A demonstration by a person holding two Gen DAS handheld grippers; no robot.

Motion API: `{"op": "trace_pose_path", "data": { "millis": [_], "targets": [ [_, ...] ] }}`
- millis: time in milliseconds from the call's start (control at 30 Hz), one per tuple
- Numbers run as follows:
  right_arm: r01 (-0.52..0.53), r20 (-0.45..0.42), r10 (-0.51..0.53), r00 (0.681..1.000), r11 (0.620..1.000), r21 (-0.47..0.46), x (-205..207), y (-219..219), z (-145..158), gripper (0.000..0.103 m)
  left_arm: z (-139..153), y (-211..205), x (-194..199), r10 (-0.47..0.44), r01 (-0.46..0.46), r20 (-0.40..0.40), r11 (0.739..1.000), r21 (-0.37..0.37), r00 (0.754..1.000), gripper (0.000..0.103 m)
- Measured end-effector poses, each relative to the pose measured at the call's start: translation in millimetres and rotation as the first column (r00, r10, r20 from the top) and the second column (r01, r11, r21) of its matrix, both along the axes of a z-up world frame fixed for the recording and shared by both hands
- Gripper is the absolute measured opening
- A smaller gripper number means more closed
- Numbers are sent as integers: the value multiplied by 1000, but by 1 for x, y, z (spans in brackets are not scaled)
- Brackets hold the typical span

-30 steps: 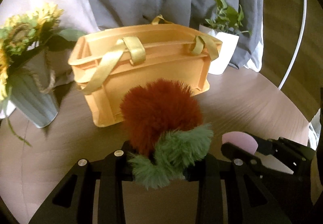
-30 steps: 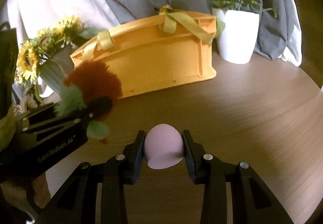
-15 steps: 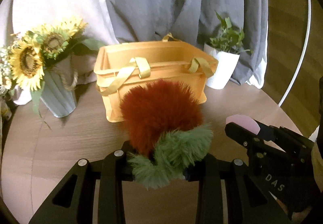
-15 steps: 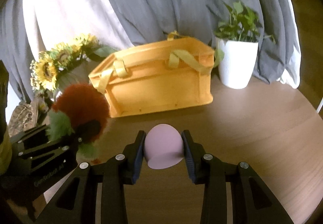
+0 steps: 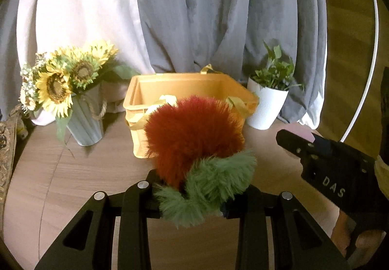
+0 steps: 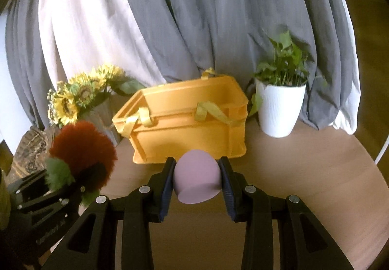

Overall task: Organize soft objects
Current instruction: 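Lift the fluffy toy and pink sponge with both grippers over the crate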

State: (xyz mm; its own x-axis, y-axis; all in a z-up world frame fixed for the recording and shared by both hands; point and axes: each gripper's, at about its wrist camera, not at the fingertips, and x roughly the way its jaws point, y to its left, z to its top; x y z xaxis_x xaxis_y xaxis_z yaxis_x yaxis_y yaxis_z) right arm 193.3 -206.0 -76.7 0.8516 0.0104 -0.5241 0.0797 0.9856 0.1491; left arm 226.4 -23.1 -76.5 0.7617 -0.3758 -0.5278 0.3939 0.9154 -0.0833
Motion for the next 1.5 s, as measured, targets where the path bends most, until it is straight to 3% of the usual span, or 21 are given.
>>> {"op": "trace_pose_path", "data": {
  "millis": [633, 1200, 1500],
  "targets": [
    [-44, 169, 47, 985, 999, -22, 14, -19, 57, 37, 50, -13, 2, 56, -50, 133, 998, -48, 990, 32],
    [-56, 247, 65, 967, 997, -44, 62, -16, 86, 37, 82, -24, 58, 63, -57, 250, 998, -30, 966, 32],
    [-69, 243, 82, 967, 996, -64, 100, -15, 85, 37, 80, -26, 99, 68, -64, 250, 998, -25, 966, 32]
  ]
}}
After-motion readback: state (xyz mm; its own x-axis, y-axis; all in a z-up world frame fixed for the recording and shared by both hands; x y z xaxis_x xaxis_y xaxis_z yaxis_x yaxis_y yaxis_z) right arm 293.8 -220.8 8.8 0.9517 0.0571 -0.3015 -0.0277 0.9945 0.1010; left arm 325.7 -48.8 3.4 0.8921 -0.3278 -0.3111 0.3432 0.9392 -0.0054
